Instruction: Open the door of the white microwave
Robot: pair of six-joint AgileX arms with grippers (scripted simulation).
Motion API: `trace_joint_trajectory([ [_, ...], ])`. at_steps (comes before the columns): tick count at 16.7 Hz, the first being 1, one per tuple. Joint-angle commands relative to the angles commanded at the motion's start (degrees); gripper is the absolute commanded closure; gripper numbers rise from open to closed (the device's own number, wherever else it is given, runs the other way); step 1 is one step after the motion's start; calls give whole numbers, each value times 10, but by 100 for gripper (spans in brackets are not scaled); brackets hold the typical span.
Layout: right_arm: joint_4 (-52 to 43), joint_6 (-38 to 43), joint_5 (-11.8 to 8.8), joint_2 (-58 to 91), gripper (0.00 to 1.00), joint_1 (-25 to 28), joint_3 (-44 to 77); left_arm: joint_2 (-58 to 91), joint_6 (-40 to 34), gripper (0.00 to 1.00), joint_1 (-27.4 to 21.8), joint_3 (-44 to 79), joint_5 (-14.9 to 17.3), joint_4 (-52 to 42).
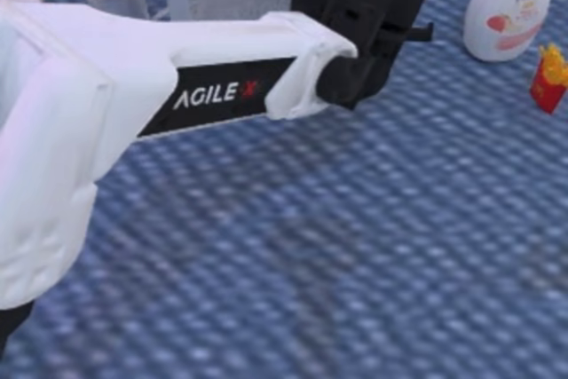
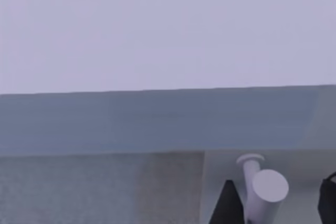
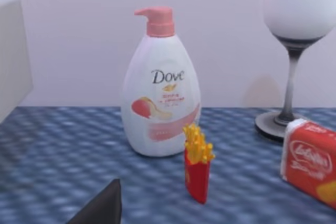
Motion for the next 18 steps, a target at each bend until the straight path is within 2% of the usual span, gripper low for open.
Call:
trace_joint_trajectory([
  [3,0,0,0,0,0,0,0,9,-5,100,1,20,5,-19],
  [6,0,0,0,0,0,0,0,39,-23,100,5,89,22,-92],
  [18,0,0,0,0,0,0,0,181,-133,100,45,509,156,-614],
])
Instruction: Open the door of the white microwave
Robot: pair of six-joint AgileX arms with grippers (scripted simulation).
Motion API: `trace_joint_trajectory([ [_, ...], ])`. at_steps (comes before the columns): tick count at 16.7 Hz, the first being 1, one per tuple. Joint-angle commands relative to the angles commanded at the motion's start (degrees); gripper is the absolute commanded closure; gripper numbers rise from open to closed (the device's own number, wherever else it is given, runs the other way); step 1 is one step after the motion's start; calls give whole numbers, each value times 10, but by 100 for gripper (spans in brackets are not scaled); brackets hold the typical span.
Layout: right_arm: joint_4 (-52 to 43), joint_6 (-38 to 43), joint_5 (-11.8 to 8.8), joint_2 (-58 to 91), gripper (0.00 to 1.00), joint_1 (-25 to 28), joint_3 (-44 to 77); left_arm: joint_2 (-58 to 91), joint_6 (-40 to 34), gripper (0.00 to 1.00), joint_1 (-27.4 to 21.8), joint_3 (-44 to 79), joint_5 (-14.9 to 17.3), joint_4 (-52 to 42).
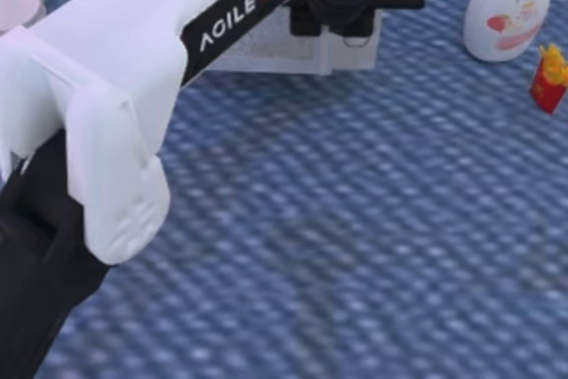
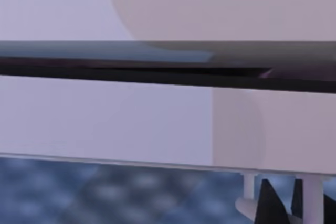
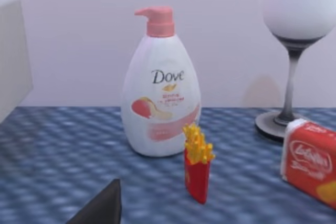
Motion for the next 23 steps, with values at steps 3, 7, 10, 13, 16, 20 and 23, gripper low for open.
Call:
trace_joint_trajectory([
  [3,0,0,0,0,0,0,0,16,-15,100,8,56,22,-64],
  [7,0,0,0,0,0,0,0,20,-18,100,10,67,27,-76],
  [10,0,0,0,0,0,0,0,20,-18,100,10,67,27,-76],
  [13,0,0,0,0,0,0,0,20,-18,100,10,67,27,-76],
  [16,0,0,0,0,0,0,0,20,-18,100,10,67,27,-76],
  [20,0,0,0,0,0,0,0,20,-18,100,10,67,27,-76],
  [23,0,0,0,0,0,0,0,20,-18,100,10,67,27,-76],
])
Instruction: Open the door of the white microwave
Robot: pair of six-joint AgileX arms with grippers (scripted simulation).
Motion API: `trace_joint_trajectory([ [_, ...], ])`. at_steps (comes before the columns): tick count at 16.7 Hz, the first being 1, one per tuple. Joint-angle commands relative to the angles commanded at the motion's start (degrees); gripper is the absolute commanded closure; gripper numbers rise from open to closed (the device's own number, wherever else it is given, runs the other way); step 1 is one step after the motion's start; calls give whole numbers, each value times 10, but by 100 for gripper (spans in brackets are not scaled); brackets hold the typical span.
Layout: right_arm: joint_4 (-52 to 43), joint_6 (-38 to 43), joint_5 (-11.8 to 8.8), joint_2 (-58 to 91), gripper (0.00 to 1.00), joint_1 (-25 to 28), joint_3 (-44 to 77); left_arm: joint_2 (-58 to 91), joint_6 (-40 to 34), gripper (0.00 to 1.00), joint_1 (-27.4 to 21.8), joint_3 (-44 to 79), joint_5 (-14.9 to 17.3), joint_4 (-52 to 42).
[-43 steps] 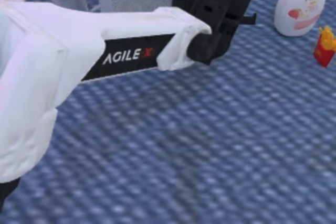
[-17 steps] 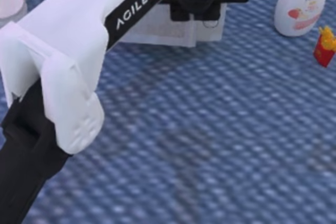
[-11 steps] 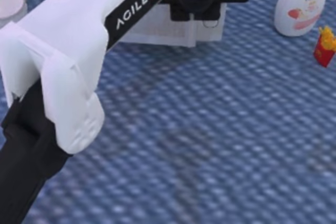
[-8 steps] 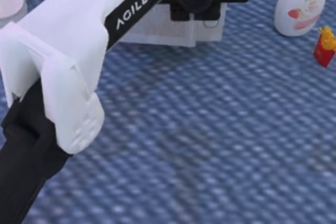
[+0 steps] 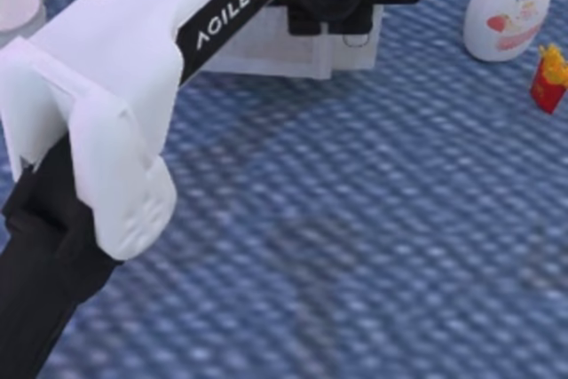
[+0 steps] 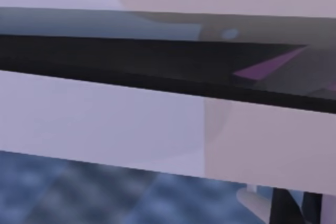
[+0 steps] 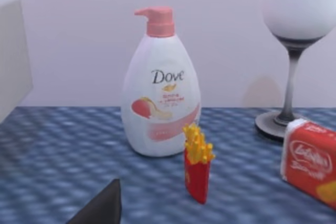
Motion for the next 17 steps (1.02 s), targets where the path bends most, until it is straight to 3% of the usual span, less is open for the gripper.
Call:
trace_joint_trajectory([
  [10,0,0,0,0,0,0,0,-3,2,100,-4,-9,2,8],
  [17,0,0,0,0,0,0,0,-95,44,100,2,-182,18,95],
])
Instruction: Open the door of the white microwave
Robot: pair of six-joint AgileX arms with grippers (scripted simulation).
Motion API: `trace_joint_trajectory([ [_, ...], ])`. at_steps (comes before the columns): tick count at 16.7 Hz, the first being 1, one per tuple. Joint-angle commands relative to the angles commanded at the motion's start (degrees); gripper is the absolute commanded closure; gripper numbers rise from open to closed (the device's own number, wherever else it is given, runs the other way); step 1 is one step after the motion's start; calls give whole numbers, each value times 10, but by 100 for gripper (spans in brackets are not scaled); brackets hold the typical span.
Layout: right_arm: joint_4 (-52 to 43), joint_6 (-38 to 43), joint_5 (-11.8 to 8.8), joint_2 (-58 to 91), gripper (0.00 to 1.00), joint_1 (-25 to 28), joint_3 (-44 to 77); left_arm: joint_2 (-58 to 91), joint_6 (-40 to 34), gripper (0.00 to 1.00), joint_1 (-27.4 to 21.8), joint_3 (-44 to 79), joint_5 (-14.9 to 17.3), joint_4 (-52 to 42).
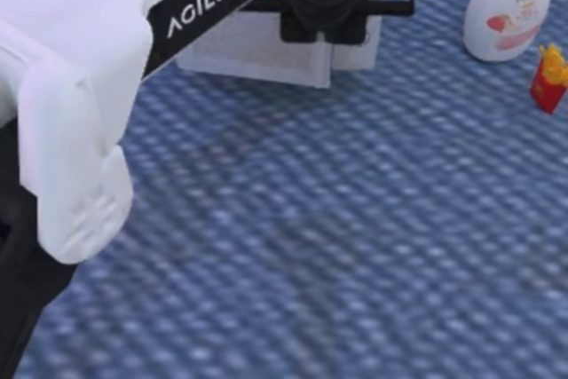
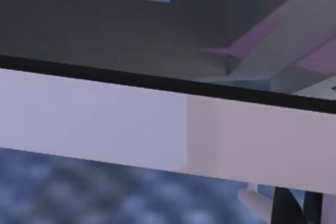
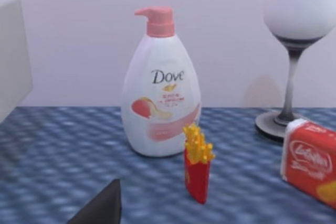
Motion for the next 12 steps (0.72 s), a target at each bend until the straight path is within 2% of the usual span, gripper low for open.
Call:
trace_joint_trajectory([
  [12,0,0,0,0,0,0,0,-19,9,100,0,-29,4,18],
])
